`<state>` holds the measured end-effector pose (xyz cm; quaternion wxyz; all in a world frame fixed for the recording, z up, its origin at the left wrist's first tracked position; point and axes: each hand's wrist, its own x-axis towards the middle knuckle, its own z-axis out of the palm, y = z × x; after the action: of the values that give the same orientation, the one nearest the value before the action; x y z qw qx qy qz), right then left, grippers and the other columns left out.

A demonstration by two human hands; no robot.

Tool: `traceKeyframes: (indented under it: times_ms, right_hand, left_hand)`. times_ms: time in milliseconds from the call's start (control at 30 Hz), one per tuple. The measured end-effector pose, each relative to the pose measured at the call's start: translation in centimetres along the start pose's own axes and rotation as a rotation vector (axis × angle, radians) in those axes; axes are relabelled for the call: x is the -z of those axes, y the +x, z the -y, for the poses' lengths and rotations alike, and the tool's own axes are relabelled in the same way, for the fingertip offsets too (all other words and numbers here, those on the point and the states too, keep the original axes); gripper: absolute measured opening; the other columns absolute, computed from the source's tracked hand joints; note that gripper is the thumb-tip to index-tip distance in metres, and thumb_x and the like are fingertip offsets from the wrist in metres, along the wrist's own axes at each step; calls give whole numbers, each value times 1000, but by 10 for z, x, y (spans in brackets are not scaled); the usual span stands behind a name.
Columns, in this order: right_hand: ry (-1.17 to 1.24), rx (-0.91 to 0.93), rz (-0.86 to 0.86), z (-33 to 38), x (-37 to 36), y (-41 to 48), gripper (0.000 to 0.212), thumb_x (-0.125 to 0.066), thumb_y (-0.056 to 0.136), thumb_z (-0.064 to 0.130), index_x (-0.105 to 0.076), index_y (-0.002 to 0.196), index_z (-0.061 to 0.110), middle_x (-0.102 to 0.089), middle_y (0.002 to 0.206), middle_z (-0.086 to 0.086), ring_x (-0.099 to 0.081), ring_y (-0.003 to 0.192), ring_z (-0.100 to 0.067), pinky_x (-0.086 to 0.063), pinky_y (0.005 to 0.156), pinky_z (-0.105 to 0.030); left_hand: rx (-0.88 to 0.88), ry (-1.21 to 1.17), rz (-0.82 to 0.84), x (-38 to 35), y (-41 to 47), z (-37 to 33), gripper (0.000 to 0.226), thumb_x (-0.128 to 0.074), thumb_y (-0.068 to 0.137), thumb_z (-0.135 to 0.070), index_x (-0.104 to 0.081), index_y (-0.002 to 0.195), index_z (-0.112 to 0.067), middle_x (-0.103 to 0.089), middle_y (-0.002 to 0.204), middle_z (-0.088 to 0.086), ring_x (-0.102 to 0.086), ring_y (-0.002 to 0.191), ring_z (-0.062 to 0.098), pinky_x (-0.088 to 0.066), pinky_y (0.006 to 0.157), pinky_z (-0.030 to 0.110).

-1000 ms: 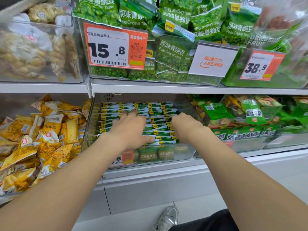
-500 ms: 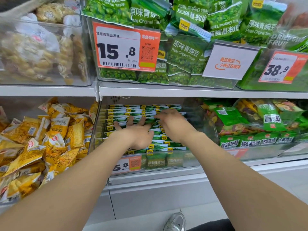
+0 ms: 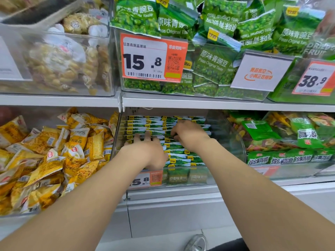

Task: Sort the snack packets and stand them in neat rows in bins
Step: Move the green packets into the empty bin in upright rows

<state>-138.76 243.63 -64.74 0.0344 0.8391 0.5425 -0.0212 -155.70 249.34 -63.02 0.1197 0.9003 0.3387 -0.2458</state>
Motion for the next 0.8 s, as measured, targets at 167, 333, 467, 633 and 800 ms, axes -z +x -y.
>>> traceKeyframes:
  times_ms: [167,333,467,633,800]
  right_hand:
    - [9,56,43,-5,7,3,22,-64,104,17,-72,124,15,-66,123,-11,-65,107,-35,-52,83,-39]
    - [70,11,52,-5,7,4,11,-67,102,15,-76,108,15,-73,105,-9,-68,94,-33,-60,86,-46]
    - [204,-51,83,-6,9,5,38,-47,81,-12,-45,64,22,-45,68,-2,-36,69,-25,-31,66,-37]
    - [182,-89,66,-4,3,4,33,-54,94,-1,-50,72,24,-53,76,-3,-48,72,-29,-36,66,-36]
    - [197,-86,23,0,3,6,13,-62,105,18,-65,95,25,-65,97,-3,-62,96,-31,-47,95,-44]
  left_hand:
    - [-23,-46,-20,-4,-1,4,91,-30,105,-68,14,166,-18,27,172,6,20,158,43,-7,127,65]
    - [-50,-39,-17,-5,1,8,93,-31,104,-70,13,166,-17,26,172,7,21,157,43,-9,127,65]
    - [-55,-48,-23,-3,-1,10,93,-32,103,-71,11,167,-20,26,172,4,24,157,42,-7,127,66]
    - [-43,-14,-8,3,-13,6,89,-30,104,-70,9,167,-21,27,172,3,25,155,47,-3,126,68]
    - [-71,-65,64,6,-5,6,83,-21,107,-68,12,166,-20,24,173,6,23,155,49,3,127,65]
